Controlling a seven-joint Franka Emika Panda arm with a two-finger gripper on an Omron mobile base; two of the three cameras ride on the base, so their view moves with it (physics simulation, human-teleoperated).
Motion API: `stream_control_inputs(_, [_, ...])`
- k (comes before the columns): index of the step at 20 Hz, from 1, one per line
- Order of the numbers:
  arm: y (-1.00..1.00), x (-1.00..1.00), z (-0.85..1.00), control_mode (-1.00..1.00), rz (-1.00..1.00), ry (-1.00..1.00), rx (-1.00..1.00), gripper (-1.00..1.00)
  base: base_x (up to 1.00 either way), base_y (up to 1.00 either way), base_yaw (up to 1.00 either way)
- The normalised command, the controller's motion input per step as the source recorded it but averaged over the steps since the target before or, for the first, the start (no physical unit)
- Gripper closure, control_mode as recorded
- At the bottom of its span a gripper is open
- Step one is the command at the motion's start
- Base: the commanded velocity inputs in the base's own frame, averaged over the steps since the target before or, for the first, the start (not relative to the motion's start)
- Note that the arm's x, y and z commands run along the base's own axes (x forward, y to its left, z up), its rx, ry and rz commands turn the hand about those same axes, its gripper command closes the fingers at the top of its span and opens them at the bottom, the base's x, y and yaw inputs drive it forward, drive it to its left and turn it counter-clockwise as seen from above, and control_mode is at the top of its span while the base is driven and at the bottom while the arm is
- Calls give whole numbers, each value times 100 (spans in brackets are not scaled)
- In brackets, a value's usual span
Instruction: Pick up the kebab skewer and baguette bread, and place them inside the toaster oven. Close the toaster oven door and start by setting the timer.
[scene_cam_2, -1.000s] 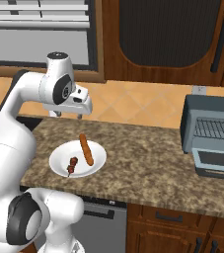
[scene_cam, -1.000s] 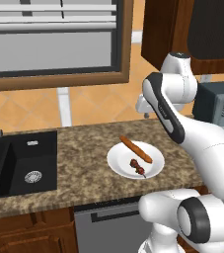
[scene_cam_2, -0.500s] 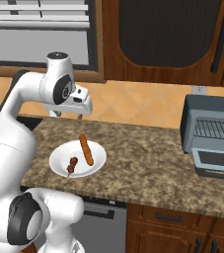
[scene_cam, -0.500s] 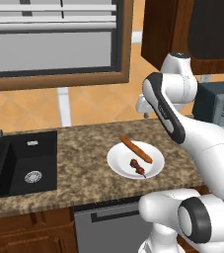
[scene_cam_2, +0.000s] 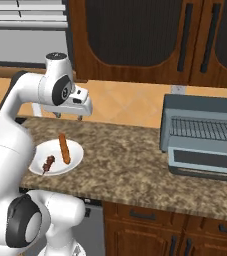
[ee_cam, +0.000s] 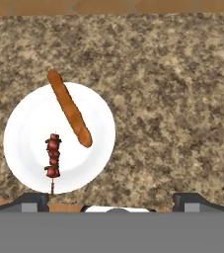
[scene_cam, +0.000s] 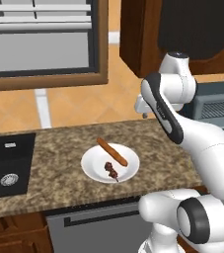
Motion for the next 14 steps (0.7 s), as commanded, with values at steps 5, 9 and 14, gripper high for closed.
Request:
stream_control_inputs(5, [0, 0, 0, 100, 0, 0, 0, -100, -11, -84, 0])
stream_control_inputs(9, [0, 0, 0, 100, 0, 0, 0, -100, 0, -41, 0])
stream_control_inputs(14, [0, 0, 0, 100, 0, 0, 0, -100, 0, 0, 0])
